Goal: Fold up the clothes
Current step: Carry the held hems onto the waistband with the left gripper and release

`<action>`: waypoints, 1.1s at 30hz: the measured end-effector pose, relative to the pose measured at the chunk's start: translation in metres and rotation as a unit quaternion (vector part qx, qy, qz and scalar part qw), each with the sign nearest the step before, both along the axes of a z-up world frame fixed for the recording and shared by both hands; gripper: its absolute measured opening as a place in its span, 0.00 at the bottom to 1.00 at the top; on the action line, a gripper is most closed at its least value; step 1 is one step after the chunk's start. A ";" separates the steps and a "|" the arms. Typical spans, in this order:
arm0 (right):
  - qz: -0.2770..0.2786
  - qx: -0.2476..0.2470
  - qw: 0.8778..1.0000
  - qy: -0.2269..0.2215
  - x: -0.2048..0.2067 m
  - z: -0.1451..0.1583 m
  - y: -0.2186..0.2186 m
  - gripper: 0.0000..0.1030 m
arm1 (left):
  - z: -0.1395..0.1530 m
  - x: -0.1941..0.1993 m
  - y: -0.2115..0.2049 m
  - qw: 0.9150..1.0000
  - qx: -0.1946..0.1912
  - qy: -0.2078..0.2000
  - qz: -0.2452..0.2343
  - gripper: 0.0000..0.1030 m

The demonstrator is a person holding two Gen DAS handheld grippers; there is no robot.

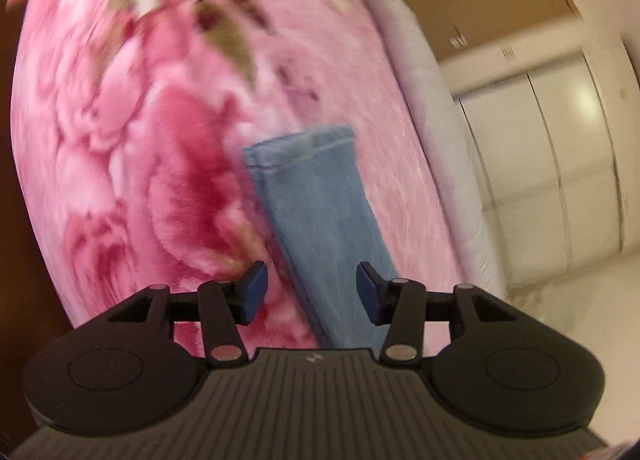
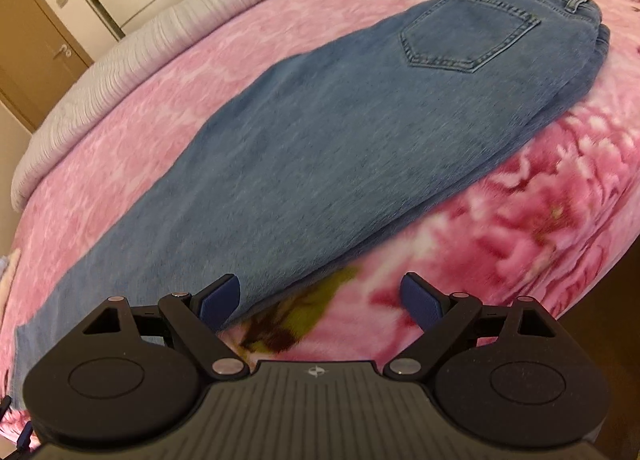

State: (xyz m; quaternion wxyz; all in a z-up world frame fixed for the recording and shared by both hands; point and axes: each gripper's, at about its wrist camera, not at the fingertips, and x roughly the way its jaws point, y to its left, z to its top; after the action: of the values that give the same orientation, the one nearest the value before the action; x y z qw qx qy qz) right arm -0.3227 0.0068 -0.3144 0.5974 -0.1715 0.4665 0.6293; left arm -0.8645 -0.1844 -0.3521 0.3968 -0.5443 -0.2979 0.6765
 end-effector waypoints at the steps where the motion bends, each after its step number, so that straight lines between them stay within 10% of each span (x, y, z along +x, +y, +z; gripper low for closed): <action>1: 0.000 0.000 1.000 -0.003 -0.001 0.001 -0.001 0.87 | -0.005 -0.002 0.002 1.000 0.002 -0.016 0.007 0.41; 11: -0.016 0.000 1.000 -0.019 -0.002 0.006 -0.003 0.87 | -0.005 -0.002 0.039 1.000 0.006 0.013 0.016 0.41; 14: -0.017 0.006 1.000 -0.020 -0.002 0.008 -0.001 0.87 | 0.014 0.007 0.049 0.993 -0.041 0.106 -0.026 0.14; 18: -0.019 0.018 0.999 -0.022 0.000 0.012 0.002 0.87 | 0.048 0.027 0.064 0.969 -0.045 0.229 -0.077 0.09; 21: -0.025 0.028 0.999 -0.026 0.006 0.015 0.004 0.87 | 0.082 0.063 0.092 0.931 -0.013 0.334 -0.147 0.08; 25: -0.045 0.048 0.998 -0.023 0.021 0.021 0.006 0.87 | 0.112 0.136 0.137 0.860 0.056 0.424 -0.277 0.08; 31: -0.066 0.082 0.994 -0.011 0.047 0.030 0.007 0.87 | 0.075 0.259 0.196 0.769 0.066 0.400 -0.494 0.12; 33: -0.071 0.086 0.994 0.000 0.055 0.029 0.007 0.87 | 0.054 0.278 0.205 0.755 0.030 0.372 -0.540 0.13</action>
State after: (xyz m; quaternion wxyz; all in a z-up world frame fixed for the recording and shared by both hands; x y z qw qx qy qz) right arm -0.2675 0.0139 -0.2854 0.6531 -0.0862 0.4217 0.6230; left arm -0.5862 0.0205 -0.2985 0.7914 -0.3083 0.1961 0.4900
